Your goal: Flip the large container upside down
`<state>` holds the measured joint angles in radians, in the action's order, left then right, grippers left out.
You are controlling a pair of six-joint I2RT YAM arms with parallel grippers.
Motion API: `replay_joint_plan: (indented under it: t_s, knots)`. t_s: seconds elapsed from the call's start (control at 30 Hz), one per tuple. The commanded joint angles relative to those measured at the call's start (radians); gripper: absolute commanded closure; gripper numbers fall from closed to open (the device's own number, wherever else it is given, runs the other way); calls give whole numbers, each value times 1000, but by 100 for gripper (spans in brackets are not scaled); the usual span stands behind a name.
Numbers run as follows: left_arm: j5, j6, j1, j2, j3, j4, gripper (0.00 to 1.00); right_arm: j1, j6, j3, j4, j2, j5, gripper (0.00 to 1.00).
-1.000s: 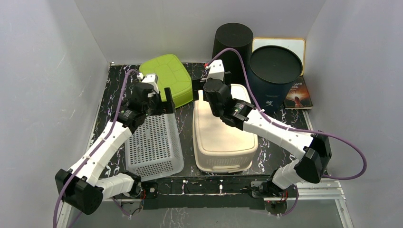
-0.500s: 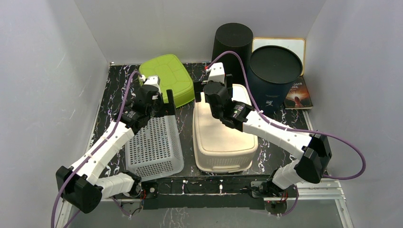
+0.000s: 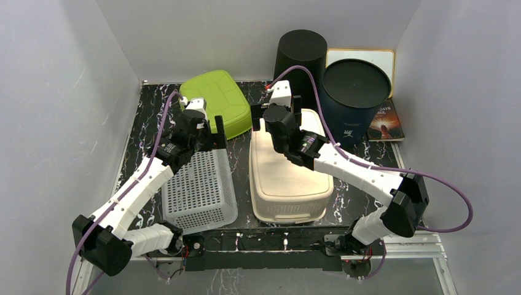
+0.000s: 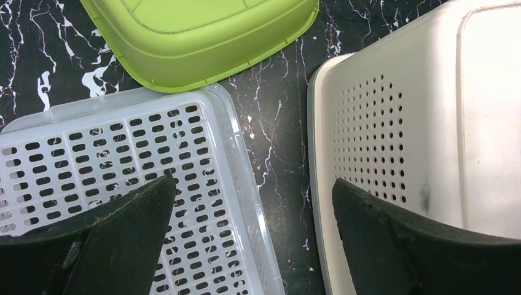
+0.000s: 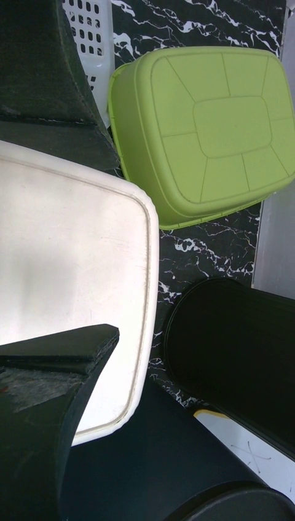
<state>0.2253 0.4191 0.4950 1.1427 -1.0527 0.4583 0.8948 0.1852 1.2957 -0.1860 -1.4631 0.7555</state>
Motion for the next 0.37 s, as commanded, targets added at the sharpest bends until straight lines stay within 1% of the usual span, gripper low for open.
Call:
replay_joint_plan:
  t_s: [0.0, 0.33]
  knots:
    - [12, -8, 5, -32, -8, -1, 2, 4, -9, 17, 60, 12, 35, 2]
    - [19, -8, 5, -34, 0, -3, 2, 4, -20, 18, 64, 10, 70, 2]
